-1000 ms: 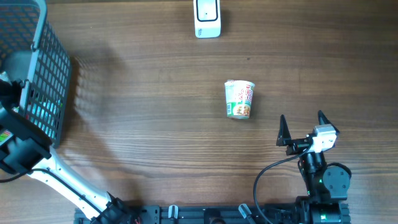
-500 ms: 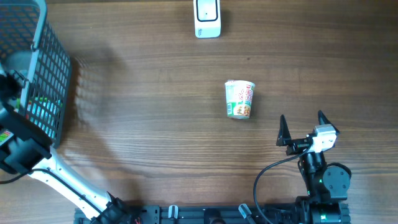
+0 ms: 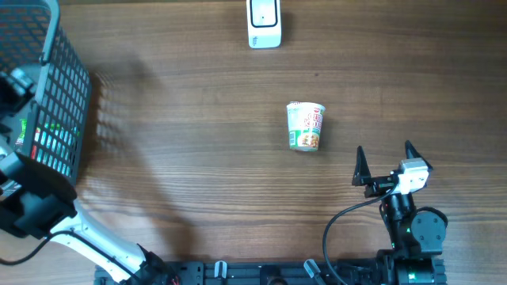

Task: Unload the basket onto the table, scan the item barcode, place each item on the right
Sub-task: 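Lower the left gripper into the basket and grasp the pale green packet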

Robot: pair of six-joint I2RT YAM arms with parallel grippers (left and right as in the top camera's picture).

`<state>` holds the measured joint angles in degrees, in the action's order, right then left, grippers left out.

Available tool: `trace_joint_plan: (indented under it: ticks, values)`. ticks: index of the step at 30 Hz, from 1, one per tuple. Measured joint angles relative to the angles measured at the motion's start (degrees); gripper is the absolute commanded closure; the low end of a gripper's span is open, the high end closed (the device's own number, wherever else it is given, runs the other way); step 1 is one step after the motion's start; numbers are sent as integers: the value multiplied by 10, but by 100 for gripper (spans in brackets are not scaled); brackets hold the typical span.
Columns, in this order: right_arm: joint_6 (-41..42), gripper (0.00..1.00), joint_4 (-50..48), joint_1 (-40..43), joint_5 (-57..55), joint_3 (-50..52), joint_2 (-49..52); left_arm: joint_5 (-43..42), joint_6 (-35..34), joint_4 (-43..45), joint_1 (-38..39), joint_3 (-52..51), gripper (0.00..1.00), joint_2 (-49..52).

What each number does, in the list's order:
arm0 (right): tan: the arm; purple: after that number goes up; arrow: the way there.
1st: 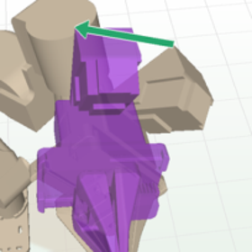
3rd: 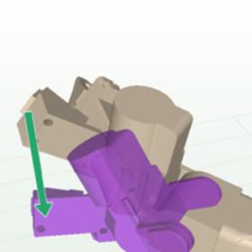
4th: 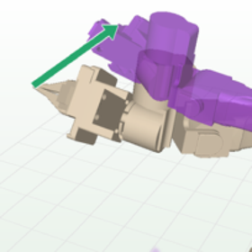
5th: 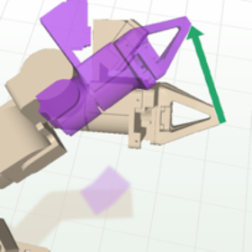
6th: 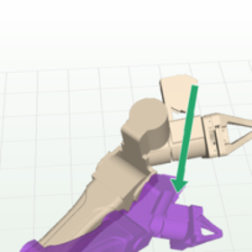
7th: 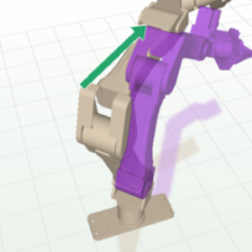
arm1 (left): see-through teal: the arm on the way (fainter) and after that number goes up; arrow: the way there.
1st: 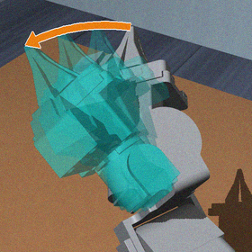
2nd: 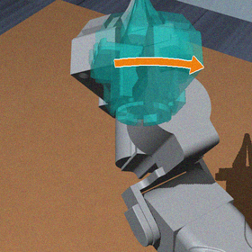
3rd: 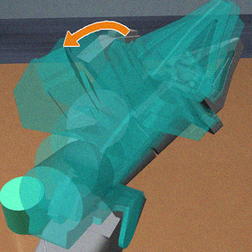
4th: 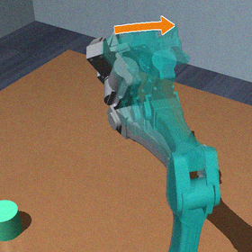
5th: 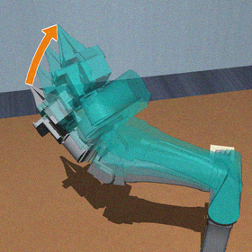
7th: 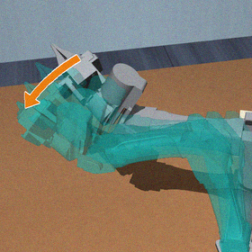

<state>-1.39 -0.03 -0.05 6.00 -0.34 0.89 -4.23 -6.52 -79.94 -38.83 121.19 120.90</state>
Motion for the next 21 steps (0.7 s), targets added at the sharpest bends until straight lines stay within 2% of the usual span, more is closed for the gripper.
trace_joint_plan:
  ticks: [5, 11, 21]
  values:
    - [0, 0, 0, 0, 0, 0, 0, 25, -82, 2, 16, -66, 0, 1]
    - [0, 0, 0, 0, 0, 0, 0, 89, -167, -5, 24, -84, 0, 2]
    - [0, 0, 0, 0, 0, 0, 0, 132, -226, 25, 28, -85, 0, -10]
